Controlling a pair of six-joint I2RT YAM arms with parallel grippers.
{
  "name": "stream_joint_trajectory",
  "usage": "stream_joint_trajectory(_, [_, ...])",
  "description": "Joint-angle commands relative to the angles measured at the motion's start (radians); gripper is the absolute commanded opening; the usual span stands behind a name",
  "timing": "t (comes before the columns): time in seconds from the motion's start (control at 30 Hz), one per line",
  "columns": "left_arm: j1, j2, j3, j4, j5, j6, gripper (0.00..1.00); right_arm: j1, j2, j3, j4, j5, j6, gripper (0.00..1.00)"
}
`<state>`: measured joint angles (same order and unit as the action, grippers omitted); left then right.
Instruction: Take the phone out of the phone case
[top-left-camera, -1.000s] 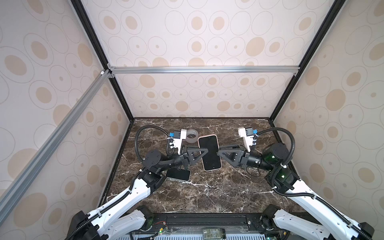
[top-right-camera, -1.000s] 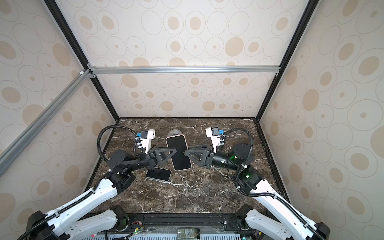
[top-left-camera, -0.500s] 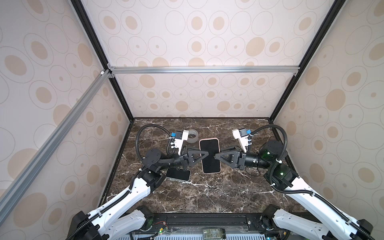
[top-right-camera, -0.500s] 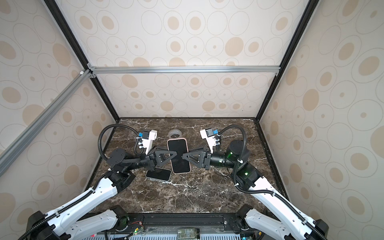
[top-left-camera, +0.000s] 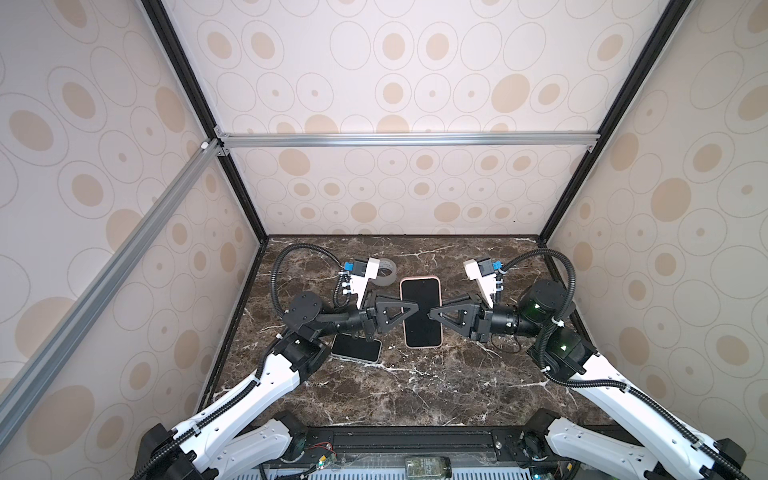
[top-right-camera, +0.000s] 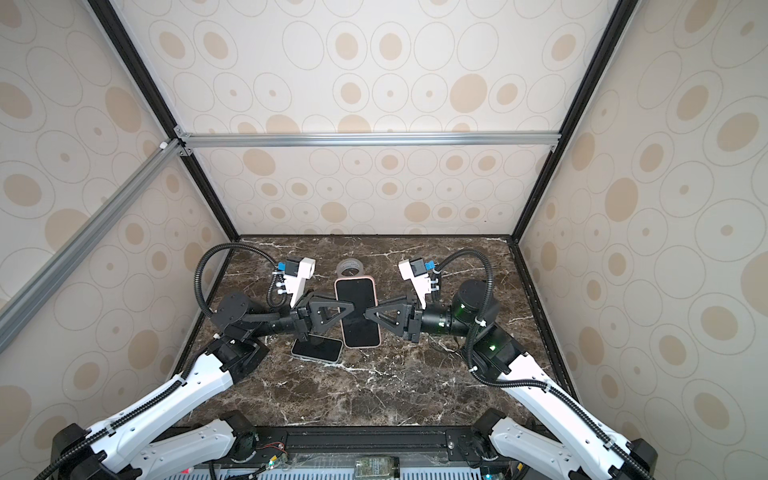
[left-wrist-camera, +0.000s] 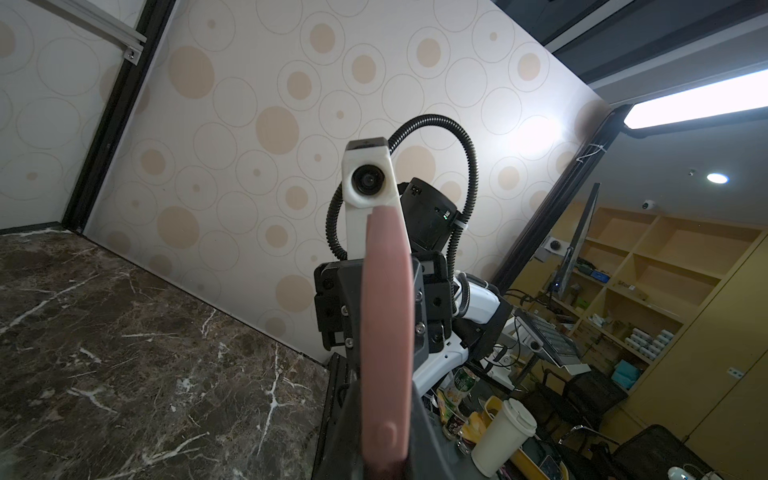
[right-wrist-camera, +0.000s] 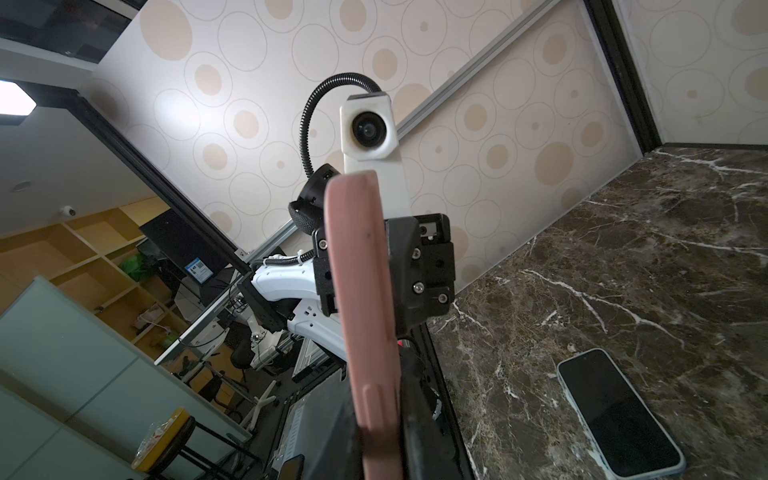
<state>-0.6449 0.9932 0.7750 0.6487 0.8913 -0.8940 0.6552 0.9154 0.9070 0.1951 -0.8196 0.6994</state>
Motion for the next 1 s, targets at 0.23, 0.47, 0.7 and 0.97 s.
stream_joint_trajectory(0.23, [0.006,-0.019,0.050,0.025,-0.002,0.030,0.34,0.000,-0.001,0.003,0.112,0.035,0.079,0.00])
stream_joint_trajectory(0.47, [-0.008,-0.019,0.037,0.012,0.004,0.030,0.43,0.001,-0.026,-0.012,0.180,0.086,0.104,0.00])
stream_joint_trajectory(0.7, [-0.016,-0.028,0.035,0.001,0.008,0.039,0.25,0.001,-0.029,0.007,0.113,0.049,0.063,0.00])
stream_joint_trajectory(0.97, [-0.016,-0.025,0.040,-0.027,-0.005,0.055,0.01,0.000,-0.047,0.015,0.056,0.050,0.028,0.03])
